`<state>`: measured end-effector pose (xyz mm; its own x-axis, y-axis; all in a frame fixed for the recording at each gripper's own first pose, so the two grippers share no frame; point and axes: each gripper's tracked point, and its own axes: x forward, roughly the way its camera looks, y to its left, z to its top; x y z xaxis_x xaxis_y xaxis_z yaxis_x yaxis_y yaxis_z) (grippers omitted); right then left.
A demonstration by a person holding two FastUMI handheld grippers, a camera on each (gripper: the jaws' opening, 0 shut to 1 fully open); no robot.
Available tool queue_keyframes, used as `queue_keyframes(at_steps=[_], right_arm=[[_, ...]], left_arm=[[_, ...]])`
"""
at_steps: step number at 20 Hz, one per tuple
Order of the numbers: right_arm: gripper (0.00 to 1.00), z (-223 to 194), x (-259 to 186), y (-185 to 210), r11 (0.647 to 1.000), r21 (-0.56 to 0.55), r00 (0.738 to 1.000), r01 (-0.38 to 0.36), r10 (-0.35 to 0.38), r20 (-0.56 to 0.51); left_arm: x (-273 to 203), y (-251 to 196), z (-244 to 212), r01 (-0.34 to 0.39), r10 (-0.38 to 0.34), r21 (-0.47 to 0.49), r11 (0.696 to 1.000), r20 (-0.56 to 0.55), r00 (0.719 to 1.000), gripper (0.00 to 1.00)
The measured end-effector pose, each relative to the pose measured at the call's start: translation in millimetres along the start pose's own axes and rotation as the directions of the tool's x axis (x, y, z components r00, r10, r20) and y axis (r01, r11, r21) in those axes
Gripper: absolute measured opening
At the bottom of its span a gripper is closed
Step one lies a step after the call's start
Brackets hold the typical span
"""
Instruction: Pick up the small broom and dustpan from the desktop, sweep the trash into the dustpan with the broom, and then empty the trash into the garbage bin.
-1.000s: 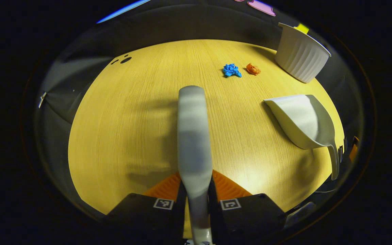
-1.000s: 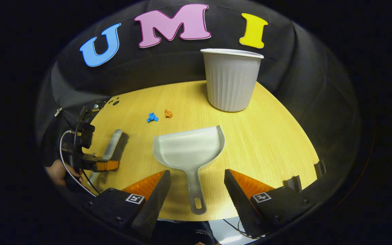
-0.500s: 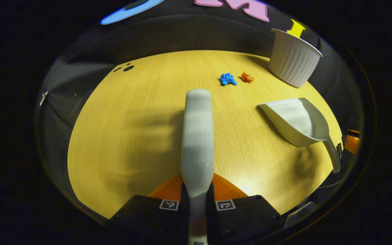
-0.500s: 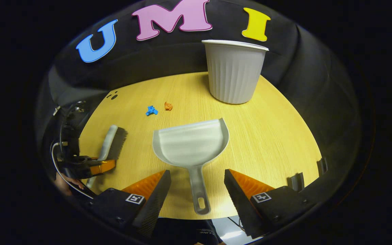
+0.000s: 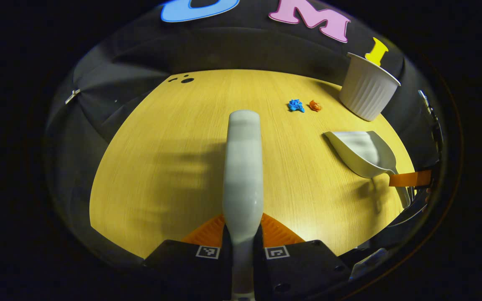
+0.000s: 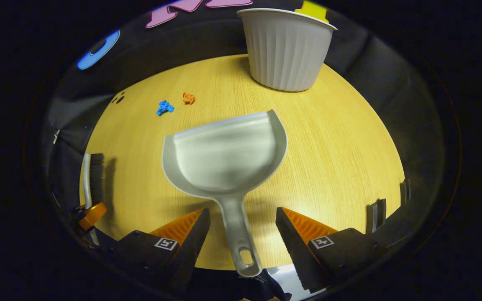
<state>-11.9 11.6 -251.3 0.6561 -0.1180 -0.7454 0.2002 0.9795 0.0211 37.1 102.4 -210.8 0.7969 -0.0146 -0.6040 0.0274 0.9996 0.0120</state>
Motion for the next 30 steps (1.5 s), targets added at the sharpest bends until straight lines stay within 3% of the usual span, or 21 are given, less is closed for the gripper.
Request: queue_keyframes(at_steps=[6, 11, 15, 17, 22, 30], right_arm=[[0.98, -1, 28, 8, 0.999, -0.052, 0.998, 0.000, -0.004, -0.070], [0.55, -6, 39, 13, 0.997, -0.069, 0.995, -0.023, 0.016, -0.101], [0.41, -6, 38, 15, 0.991, -0.113, 0.991, -0.066, 0.052, -0.121], [0.38, -6, 39, 15, 0.981, -0.168, 0.990, -0.094, 0.073, -0.123], [0.37, -11, 39, 16, 0.975, -0.155, 0.974, -0.162, 0.132, -0.187], [0.34, -12, 34, -7, 0.932, -0.268, 0.957, -0.244, 0.186, -0.224]], left_arm=[[-5, 9, -5, -0.046, 0.045, -0.068, 0.997, -0.014, 0.999, 0.25], [3, 6, 12, -0.064, 0.062, -0.063, 0.996, -0.026, 0.998, 0.23], [13, -4, 29, -0.064, 0.063, -0.021, 0.998, -0.040, 0.997, 0.25], [22, -14, 38, -0.046, 0.045, -0.012, 0.999, -0.054, 0.998, 0.25], [50, -34, 75, 0.013, -0.008, 0.061, 0.998, -0.081, 0.997, 0.23], [119, -53, 159, 0.045, -0.021, 0.223, 0.974, -0.108, 0.994, 0.25]])
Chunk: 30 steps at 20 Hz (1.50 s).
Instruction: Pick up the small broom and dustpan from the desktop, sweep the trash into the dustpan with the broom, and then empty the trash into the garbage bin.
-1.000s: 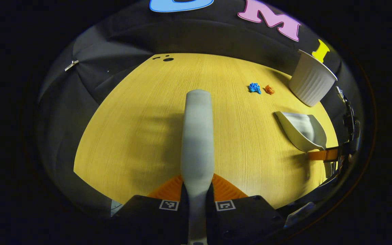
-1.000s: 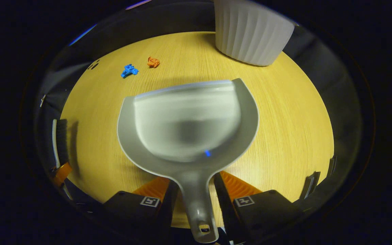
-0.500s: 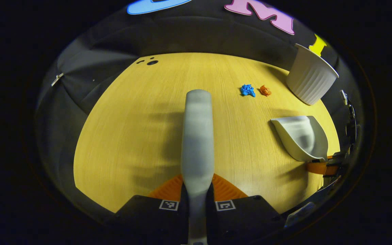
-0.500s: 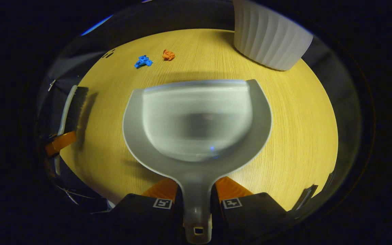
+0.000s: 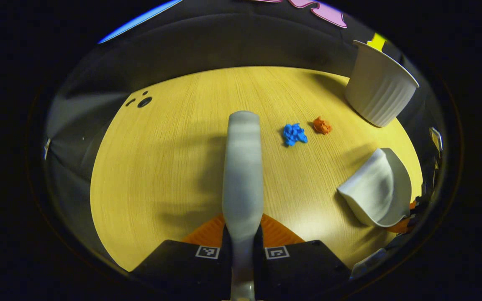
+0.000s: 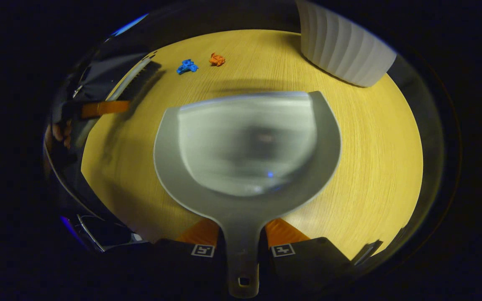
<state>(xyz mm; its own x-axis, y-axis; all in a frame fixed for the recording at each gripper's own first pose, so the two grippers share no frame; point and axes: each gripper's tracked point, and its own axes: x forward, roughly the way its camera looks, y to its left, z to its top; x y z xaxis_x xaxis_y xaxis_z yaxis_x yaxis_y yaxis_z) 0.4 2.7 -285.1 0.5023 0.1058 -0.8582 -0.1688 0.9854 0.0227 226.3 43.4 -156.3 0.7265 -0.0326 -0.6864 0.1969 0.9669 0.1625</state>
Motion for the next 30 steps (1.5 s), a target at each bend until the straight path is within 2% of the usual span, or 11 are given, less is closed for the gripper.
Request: queue_keyframes(at_steps=[4, 6, 8, 12, 16, 19, 22, 25, 28, 29, 30], right_arm=[[0.34, -3, -4, -13, 0.997, -0.082, 1.000, -0.012, 0.011, -0.015], [0.34, -2, -6, -17, 0.995, -0.095, 1.000, -0.019, 0.018, -0.021], [0.34, -1, -5, -20, 0.992, -0.120, 1.000, -0.023, 0.020, -0.025], [0.34, 0, -6, -26, 0.988, -0.149, 0.999, -0.033, 0.028, -0.035], [0.34, 3, -4, -30, 0.985, -0.170, 0.999, -0.039, 0.032, -0.040], [0.34, 4, -8, -31, 0.984, -0.174, 0.999, -0.040, 0.035, -0.036], [0.34, 5, -8, -30, 0.983, -0.178, 0.999, -0.039, 0.034, -0.030], [0.37, 5, -9, -30, 0.983, -0.181, 0.999, -0.039, 0.034, -0.027], [0.34, 6, -9, -31, 0.981, -0.189, 0.999, -0.036, 0.033, -0.019], [0.37, 6, -9, -30, 0.981, -0.190, 0.999, -0.038, 0.035, -0.019], [0.34, 6, -9, -30, 0.981, -0.191, 0.999, -0.040, 0.037, -0.016]], left_arm=[[36, -2, 44, -0.003, 0.004, 0.191, 0.982, -0.005, 1.000, 0.25], [50, -4, 64, -0.005, 0.002, 0.306, 0.952, 0.010, 1.000, 0.26], [60, -22, 74, 0.062, -0.063, 0.394, 0.917, -0.008, 0.998, 0.26], [69, -48, 90, 0.134, -0.124, 0.572, 0.810, -0.057, 0.991, 0.25], [62, -84, 87, 0.239, -0.197, 0.677, 0.696, -0.140, 0.970, 0.27], [53, -112, 61, 0.316, -0.228, 0.689, 0.652, -0.220, 0.949, 0.27], [37, -146, 31, 0.406, -0.276, 0.658, 0.635, -0.297, 0.914, 0.25], [21, -171, 3, 0.488, -0.332, 0.577, 0.655, -0.360, 0.872, 0.29], [-6, -200, -31, 0.606, -0.425, 0.464, 0.646, -0.441, 0.790, 0.24], [-9, -202, -34, 0.620, -0.439, 0.450, 0.643, -0.446, 0.780, 0.27], [-11, -202, -35, 0.629, -0.449, 0.435, 0.645, -0.450, 0.772, 0.25]])
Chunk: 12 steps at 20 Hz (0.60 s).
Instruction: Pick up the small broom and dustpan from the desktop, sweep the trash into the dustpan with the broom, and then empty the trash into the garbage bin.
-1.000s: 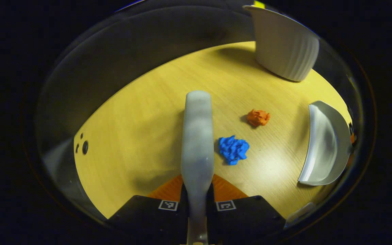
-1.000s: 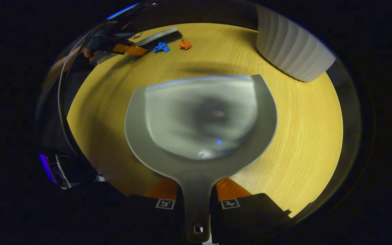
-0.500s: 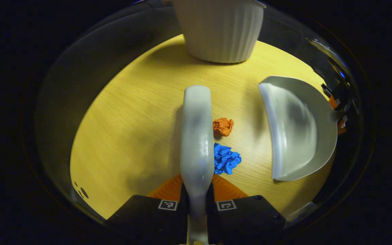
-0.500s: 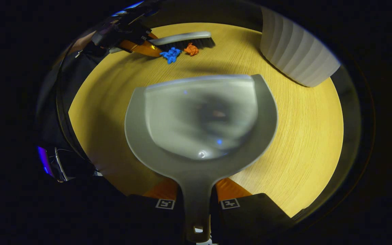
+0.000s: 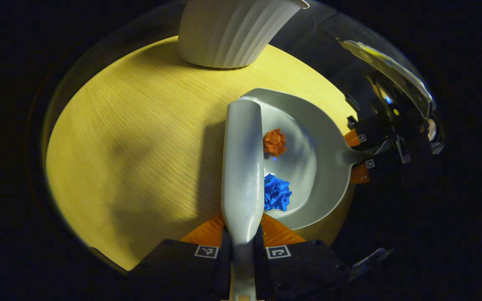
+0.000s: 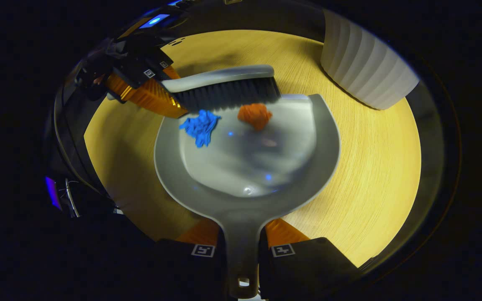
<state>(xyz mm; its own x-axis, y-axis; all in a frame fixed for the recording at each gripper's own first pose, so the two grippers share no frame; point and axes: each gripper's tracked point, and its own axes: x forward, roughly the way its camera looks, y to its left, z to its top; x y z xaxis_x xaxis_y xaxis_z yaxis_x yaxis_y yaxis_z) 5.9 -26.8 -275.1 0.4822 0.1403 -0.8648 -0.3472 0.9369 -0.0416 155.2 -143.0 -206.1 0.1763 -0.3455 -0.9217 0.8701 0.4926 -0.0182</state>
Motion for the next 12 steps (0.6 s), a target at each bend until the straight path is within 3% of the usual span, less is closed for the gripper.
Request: queue_keyframes(at_steps=[3, 6, 12], right_arm=[[0.34, 2, 1, 0, 1.000, -0.002, 1.000, -0.002, 0.002, 0.021], [0.34, 4, 5, -1, 1.000, 0.016, 0.999, 0.001, -0.002, 0.048], [0.37, 8, -6, 1, 0.998, 0.061, 0.995, 0.018, -0.024, 0.092]], left_arm=[[-7, -6, -7, -0.010, 0.012, -0.055, 0.998, 0.025, 1.000, 0.27], [-9, 1, -8, -0.099, 0.112, -0.123, 0.987, 0.106, 0.988, 0.26], [-46, 1, -35, -0.188, 0.276, -0.320, 0.929, 0.258, 0.926, 0.27]])
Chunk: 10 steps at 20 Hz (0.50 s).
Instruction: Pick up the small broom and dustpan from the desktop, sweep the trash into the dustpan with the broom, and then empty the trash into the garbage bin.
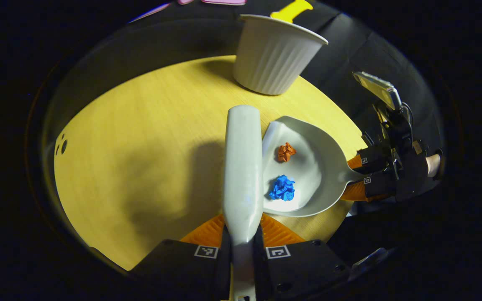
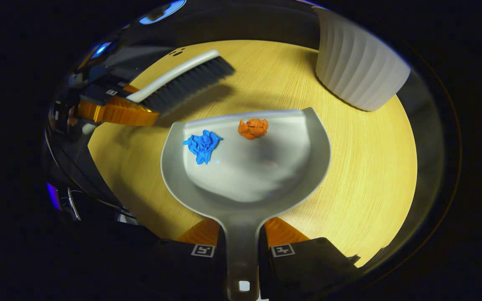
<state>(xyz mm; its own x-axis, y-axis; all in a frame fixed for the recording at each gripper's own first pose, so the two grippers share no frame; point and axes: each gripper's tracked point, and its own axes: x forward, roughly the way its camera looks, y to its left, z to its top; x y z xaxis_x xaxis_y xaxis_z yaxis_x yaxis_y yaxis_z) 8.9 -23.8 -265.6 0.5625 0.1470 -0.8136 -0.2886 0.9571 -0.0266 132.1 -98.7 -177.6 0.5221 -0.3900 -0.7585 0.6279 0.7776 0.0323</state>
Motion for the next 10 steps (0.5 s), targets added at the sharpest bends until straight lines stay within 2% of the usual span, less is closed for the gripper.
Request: queue_keyframes(at_steps=[2, 3, 4, 7, 9, 10], right_arm=[[0.34, 1, -6, 2, 1.000, 0.011, 1.000, 0.007, -0.007, 0.013], [0.37, 1, -8, 1, 1.000, 0.019, 1.000, 0.010, -0.010, 0.023], [0.34, 1, -11, 1, 1.000, 0.029, 1.000, 0.012, -0.013, 0.028], [0.34, 4, -24, -1, 0.999, 0.025, 0.998, 0.041, -0.042, 0.055], [0.34, 9, -35, -3, 0.997, 0.004, 0.995, 0.071, -0.071, 0.075], [0.37, 11, -41, -4, 0.997, 0.005, 0.993, 0.081, -0.081, 0.085]], left_arm=[[-13, 10, -13, -0.030, 0.032, -0.060, 0.998, 0.045, 0.998, 0.25], [-16, 17, -21, -0.048, 0.053, -0.080, 0.996, 0.060, 0.997, 0.25], [-20, 24, -34, -0.063, 0.070, -0.097, 0.993, 0.070, 0.995, 0.27], [-24, 47, -67, -0.096, 0.108, -0.137, 0.986, 0.080, 0.991, 0.27], [-18, 64, -93, -0.114, 0.129, -0.160, 0.981, 0.081, 0.988, 0.27], [-15, 70, -102, -0.113, 0.129, -0.175, 0.978, 0.084, 0.988, 0.27]])
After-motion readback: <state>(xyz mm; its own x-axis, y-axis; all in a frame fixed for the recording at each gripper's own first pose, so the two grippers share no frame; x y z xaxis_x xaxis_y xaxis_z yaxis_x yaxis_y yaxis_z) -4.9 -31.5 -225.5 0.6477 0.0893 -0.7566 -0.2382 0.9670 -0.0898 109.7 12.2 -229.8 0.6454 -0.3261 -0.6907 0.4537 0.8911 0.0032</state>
